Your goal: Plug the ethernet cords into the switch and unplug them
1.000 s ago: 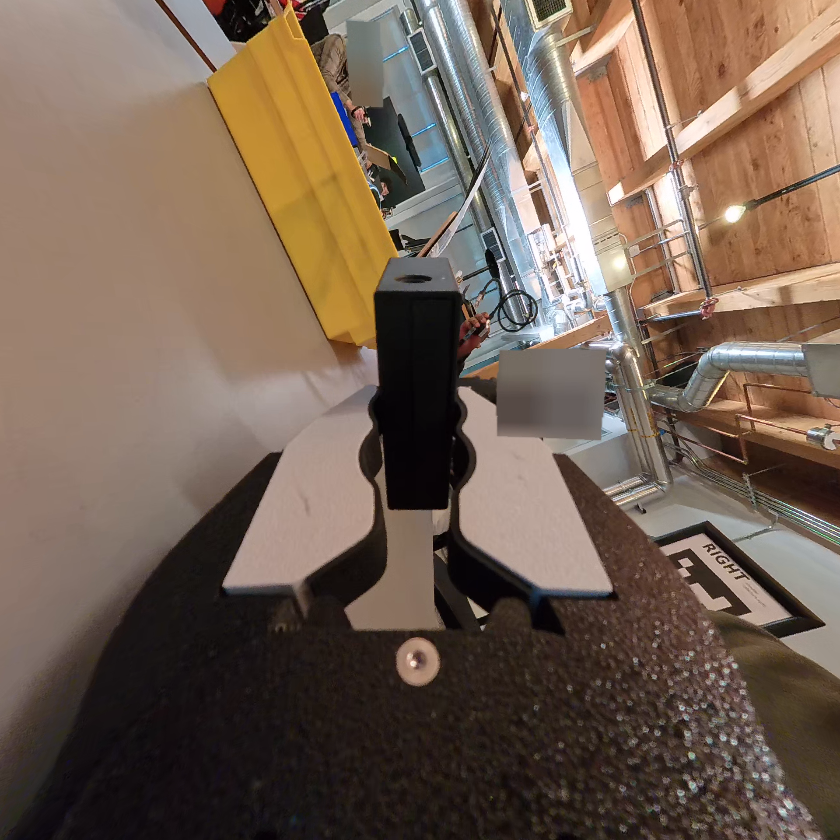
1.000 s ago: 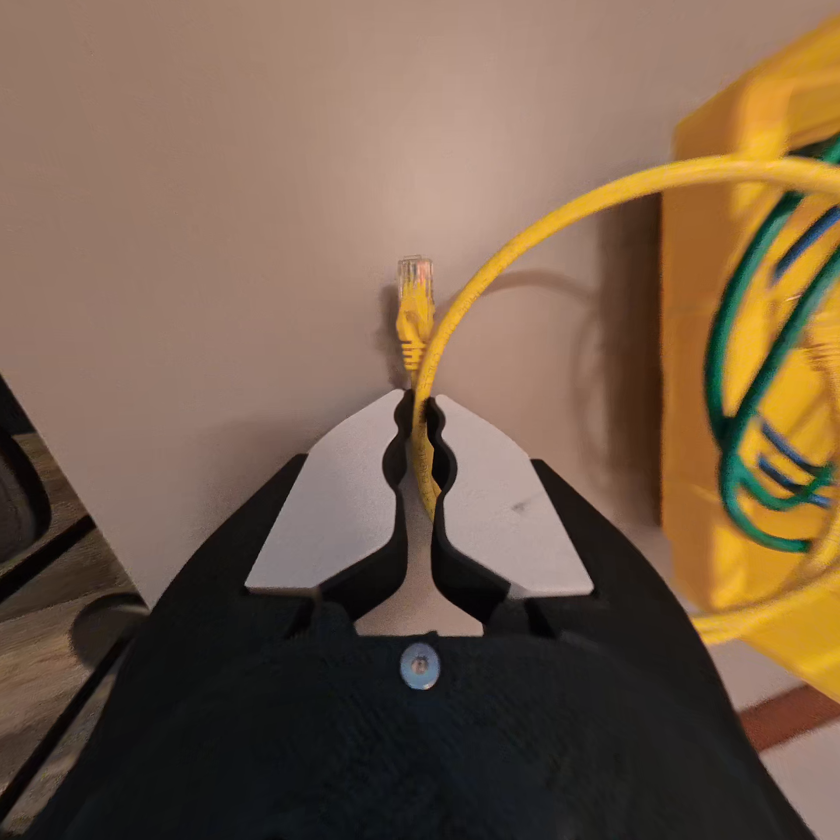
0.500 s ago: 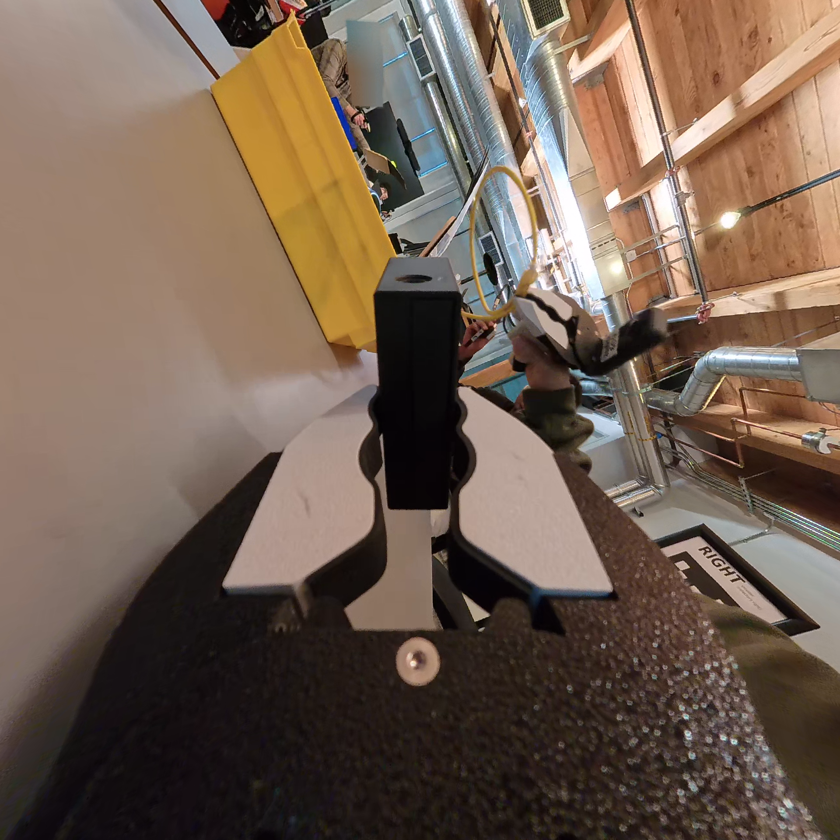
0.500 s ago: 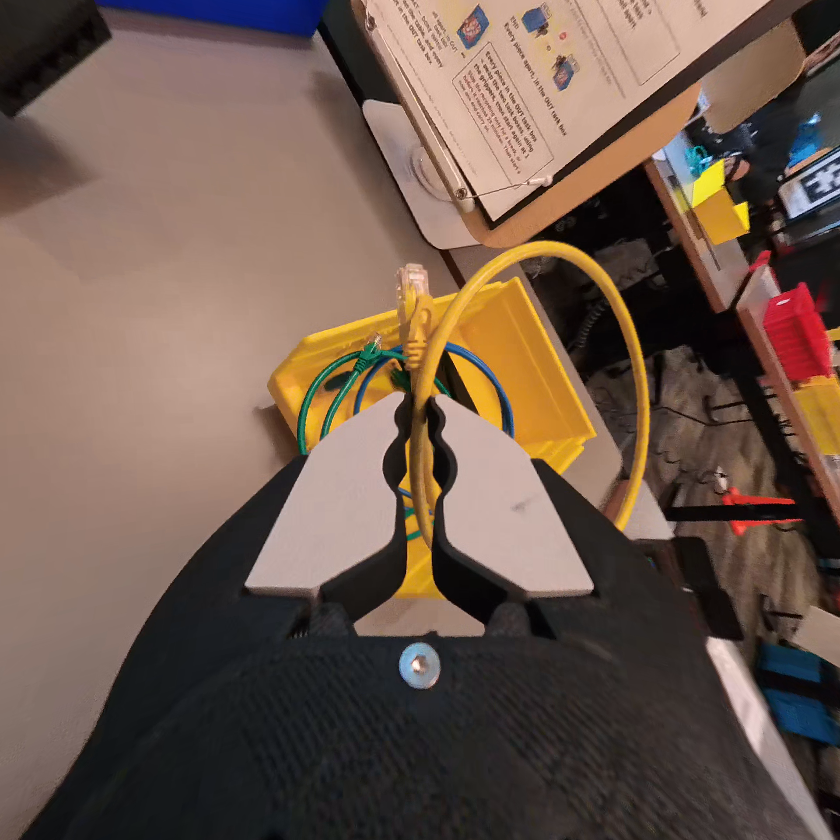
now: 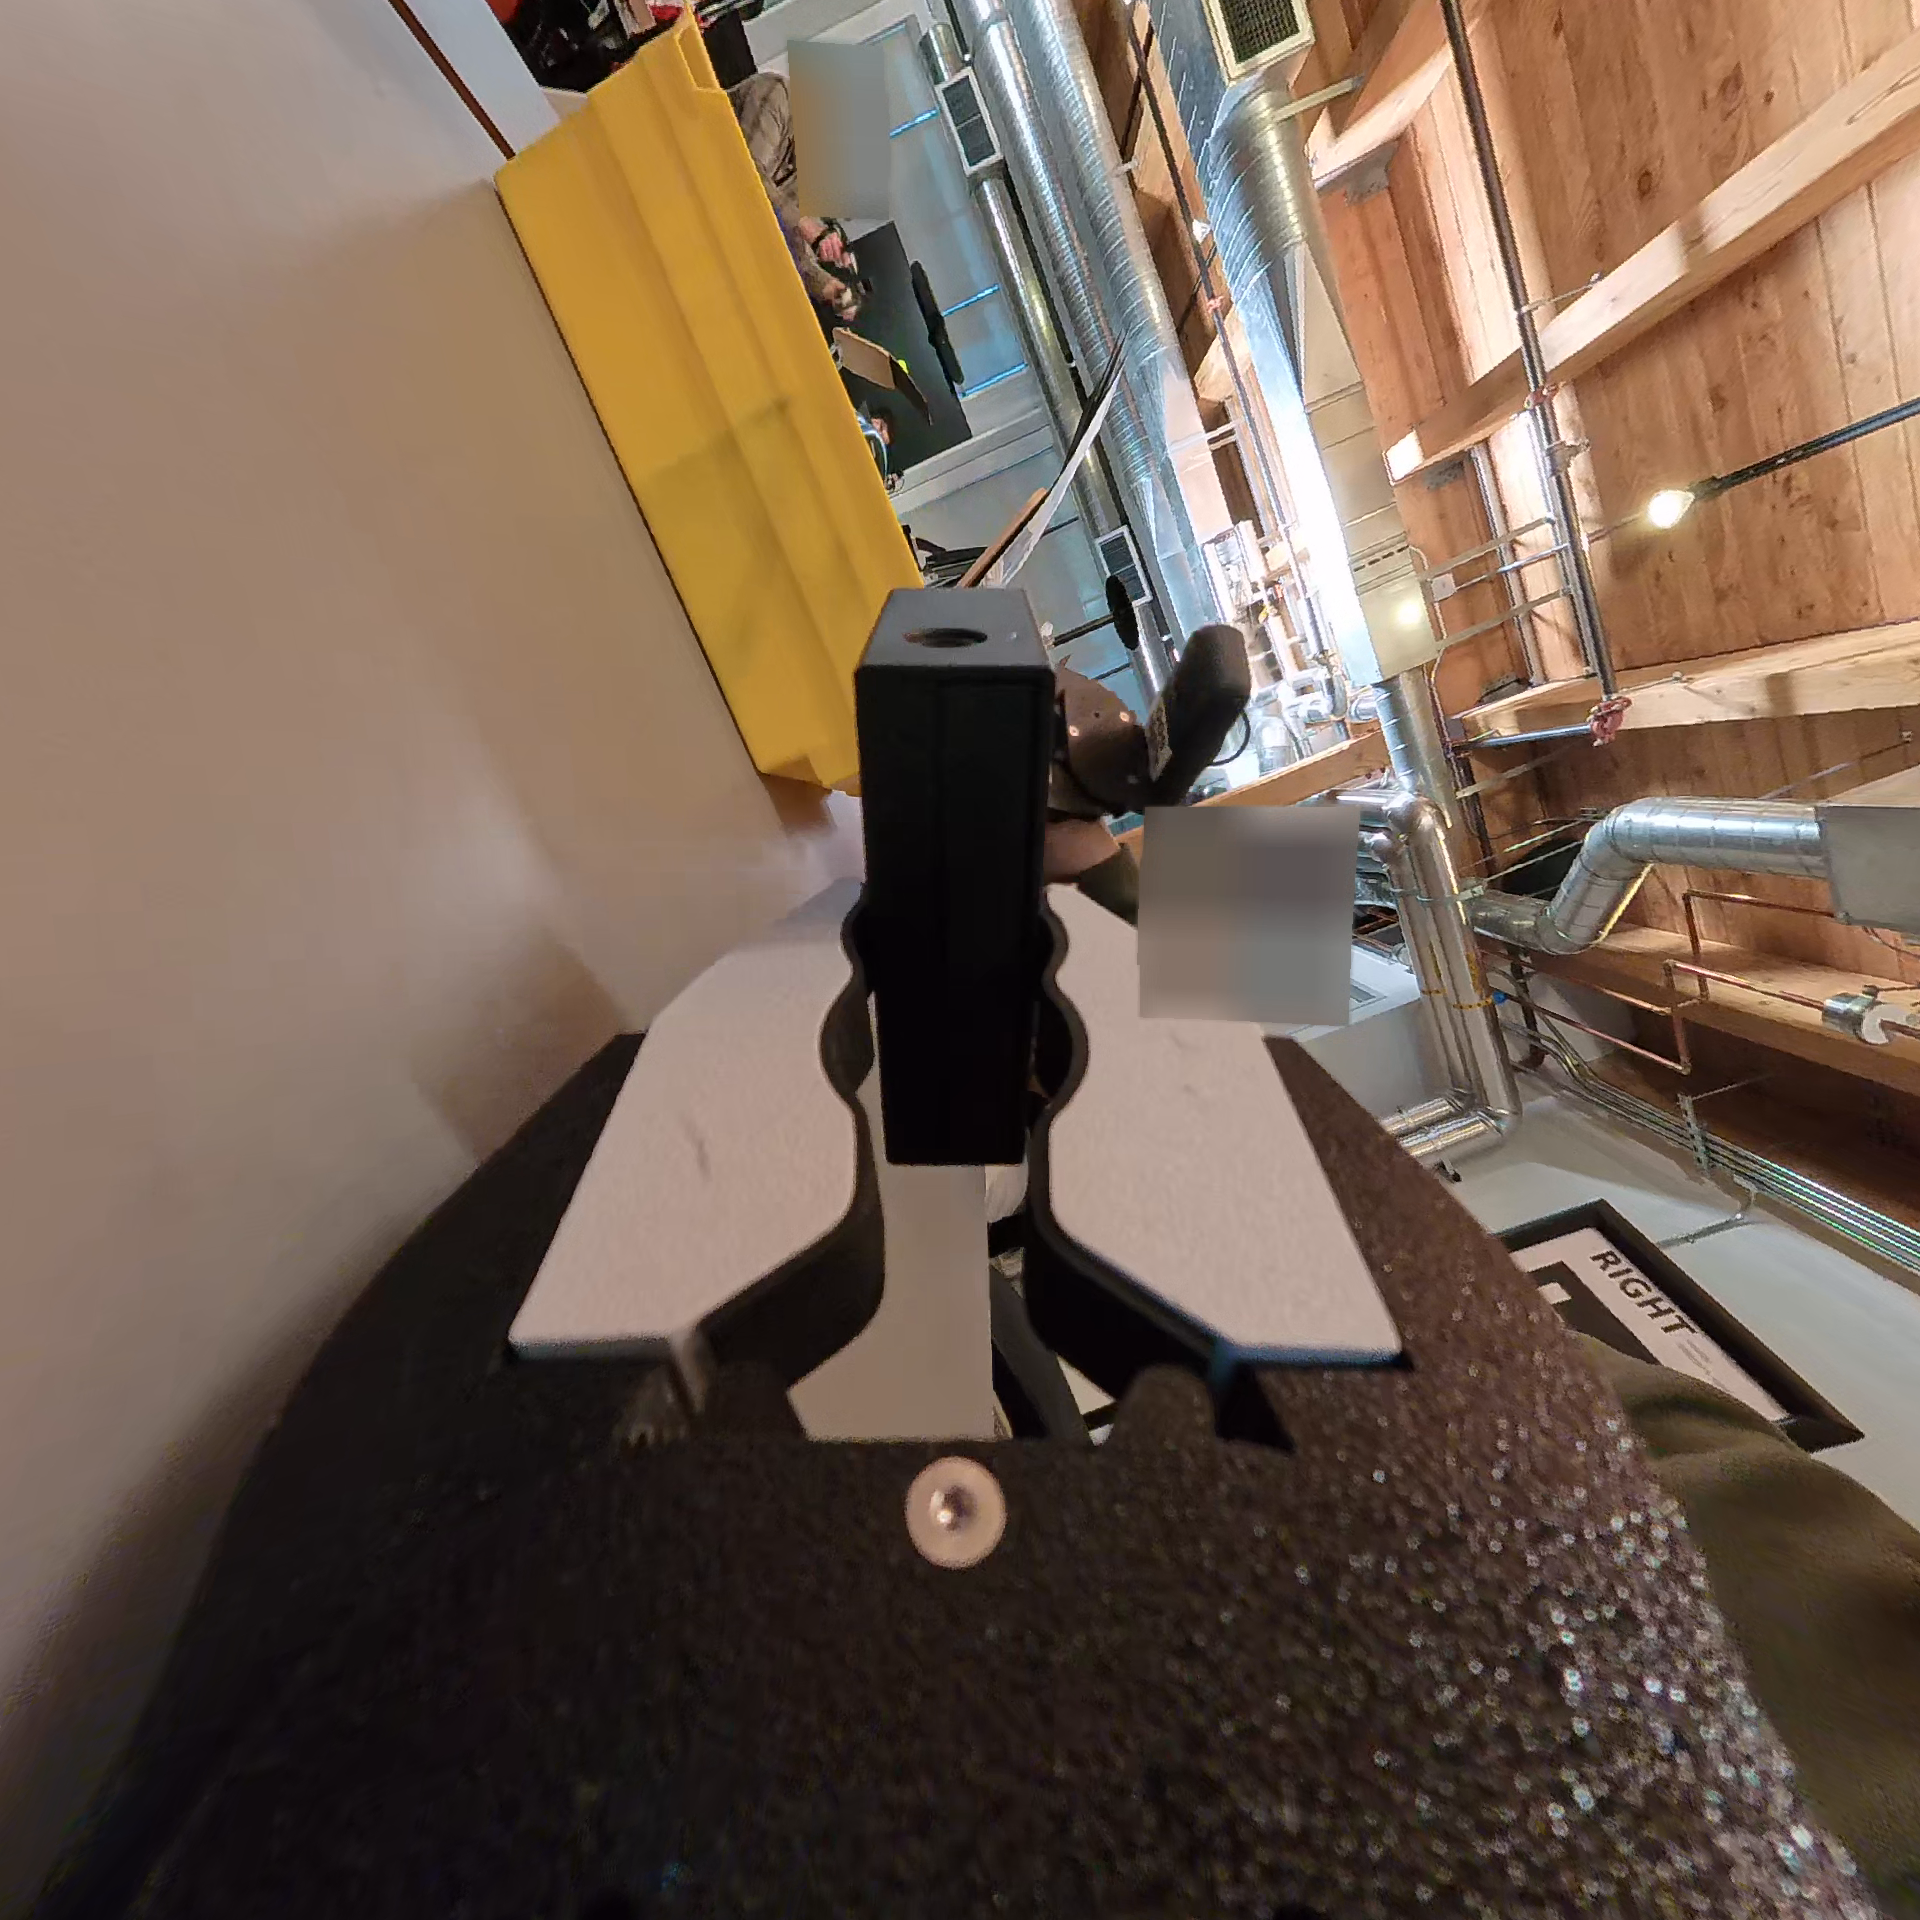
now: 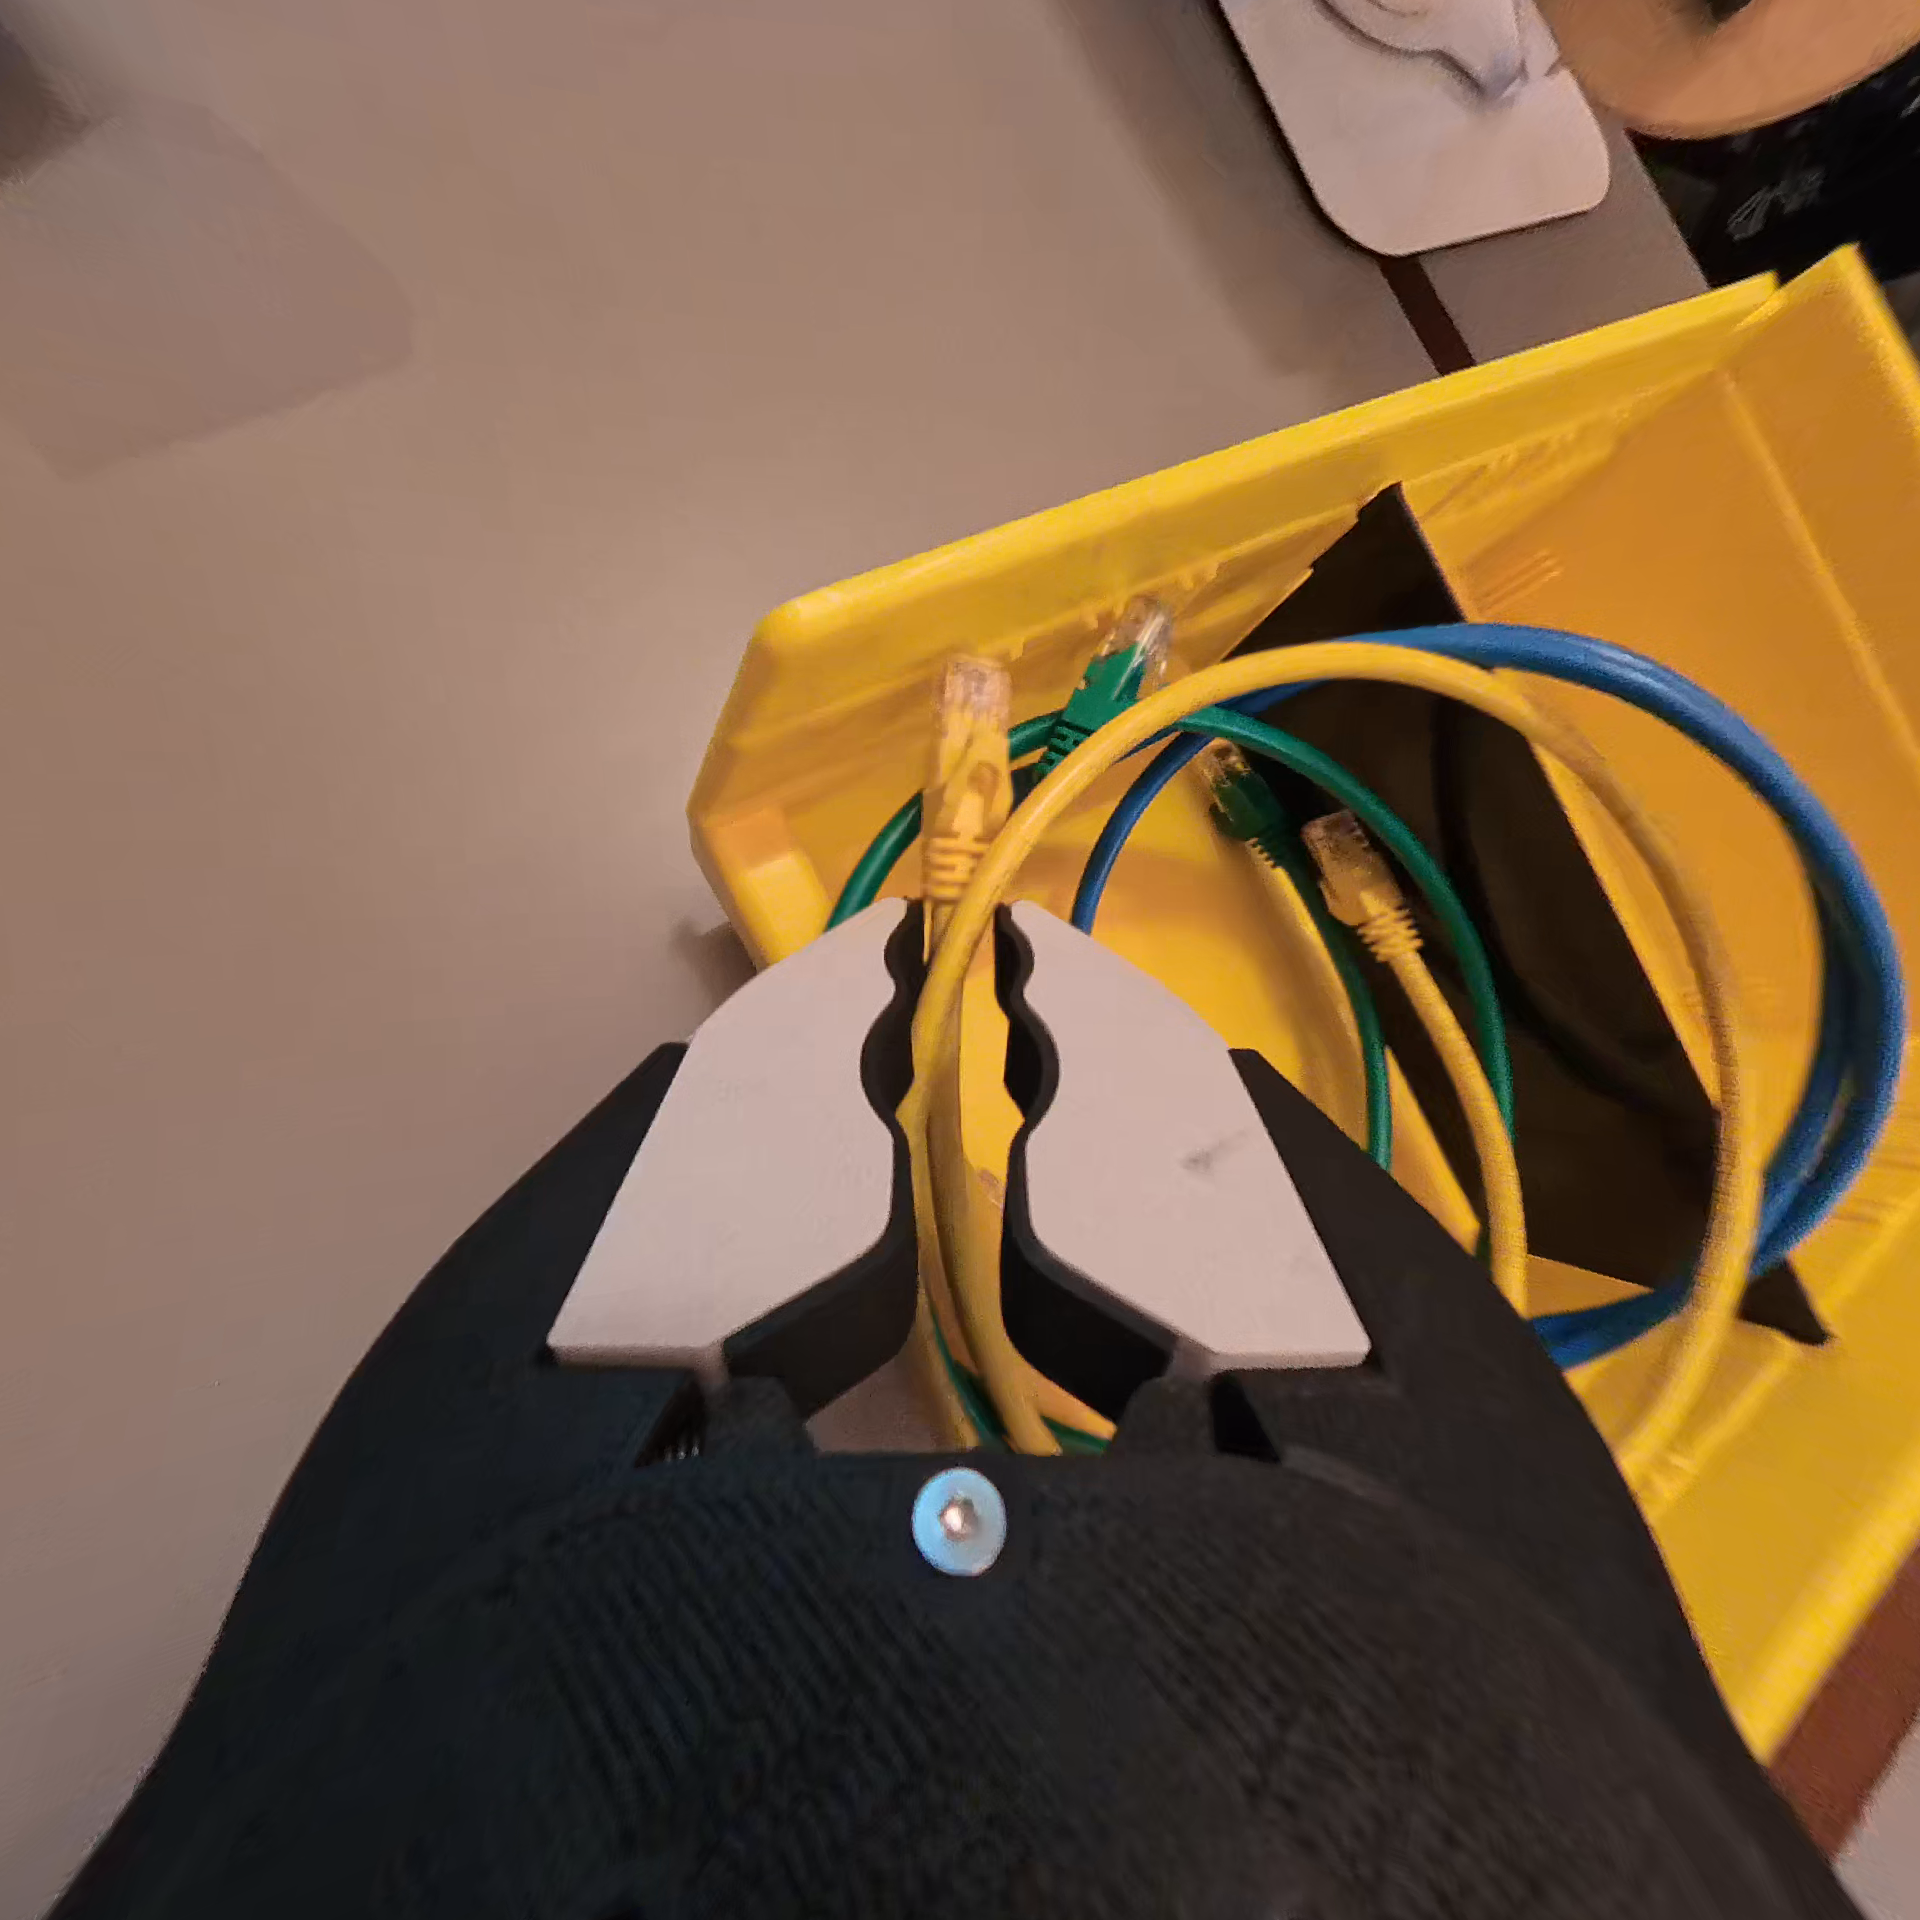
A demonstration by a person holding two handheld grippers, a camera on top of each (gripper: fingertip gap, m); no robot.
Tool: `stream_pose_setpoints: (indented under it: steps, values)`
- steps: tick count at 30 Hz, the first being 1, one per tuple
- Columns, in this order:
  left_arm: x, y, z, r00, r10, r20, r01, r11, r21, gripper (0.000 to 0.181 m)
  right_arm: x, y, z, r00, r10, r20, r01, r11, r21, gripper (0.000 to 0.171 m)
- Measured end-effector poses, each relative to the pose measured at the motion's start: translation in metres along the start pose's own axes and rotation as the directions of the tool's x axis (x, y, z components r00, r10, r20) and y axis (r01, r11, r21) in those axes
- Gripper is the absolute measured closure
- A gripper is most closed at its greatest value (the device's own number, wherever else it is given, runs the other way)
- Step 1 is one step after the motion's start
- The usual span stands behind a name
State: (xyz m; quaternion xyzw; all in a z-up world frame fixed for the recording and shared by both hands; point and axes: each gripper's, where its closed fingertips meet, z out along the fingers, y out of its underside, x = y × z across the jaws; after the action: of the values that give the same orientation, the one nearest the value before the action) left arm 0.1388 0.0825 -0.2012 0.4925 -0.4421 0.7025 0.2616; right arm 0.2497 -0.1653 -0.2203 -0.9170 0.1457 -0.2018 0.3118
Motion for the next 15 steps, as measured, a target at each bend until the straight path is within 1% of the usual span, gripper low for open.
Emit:
stream_pose_setpoints:
  steps: [1, 2, 4, 5, 6, 8, 10, 11, 13, 15]
  values:
    - [0.0, 0.001, 0.001, 1.0, 0.0, -0.001, 0.0, 1.0, -0.003, 0.154, -0.002, 0.002, 0.004, 0.999, 0.027, 0.025, -0.027, 1.0, -0.006, 0.154]
    - [0.0, 0.002, 0.001, 1.0, 0.0, -0.002, 0.0, 1.0, -0.006, 0.154, -0.003, 0.003, 0.006, 0.997, 0.062, 0.045, -0.061, 0.998, -0.015, 0.154]
    - [0.0, 0.003, 0.002, 1.0, -0.003, -0.002, 0.003, 1.0, -0.004, 0.154, 0.002, 0.003, 0.004, 0.994, 0.098, 0.046, -0.097, 0.995, -0.025, 0.14]
    - [0.0, 0.002, 0.002, 1.0, -0.004, -0.002, 0.004, 1.0, -0.001, 0.155, 0.006, 0.004, 0.0, 0.993, 0.113, 0.032, -0.112, 0.993, -0.031, 0.13]
    - [0.001, 0.002, 0.002, 1.0, -0.007, -0.003, 0.007, 1.0, 0.001, 0.155, 0.01, 0.003, -0.004, 0.991, 0.131, 0.011, -0.131, 0.991, -0.027, 0.115]
    - [0.002, 0.001, 0.002, 1.0, -0.018, -0.011, 0.018, 1.0, 0.012, 0.154, 0.014, -0.004, -0.017, 0.981, 0.194, 0.004, -0.194, 0.981, 0.014, 0.097]
    - [0.003, -0.002, 0.001, 0.999, -0.037, -0.022, 0.037, 0.999, 0.027, 0.154, 0.016, -0.016, -0.034, 0.968, 0.25, 0.001, -0.249, 0.963, 0.102, 0.076]
    - [0.004, -0.002, 0.001, 0.999, -0.044, -0.025, 0.045, 0.999, 0.03, 0.154, 0.016, -0.022, -0.044, 0.962, 0.272, 0.002, -0.269, 0.95, 0.156, 0.071]
    - [0.004, -0.003, 0.001, 0.998, -0.052, -0.025, 0.053, 0.998, 0.035, 0.154, 0.014, -0.037, -0.067, 0.942, 0.334, 0.014, -0.324, 0.901, 0.288, 0.067]
    - [0.005, -0.004, 0.002, 0.997, -0.07, -0.033, 0.072, 0.996, 0.045, 0.154, 0.016, -0.051, -0.092, 0.909, 0.415, 0.034, -0.388, 0.815, 0.431, 0.062]
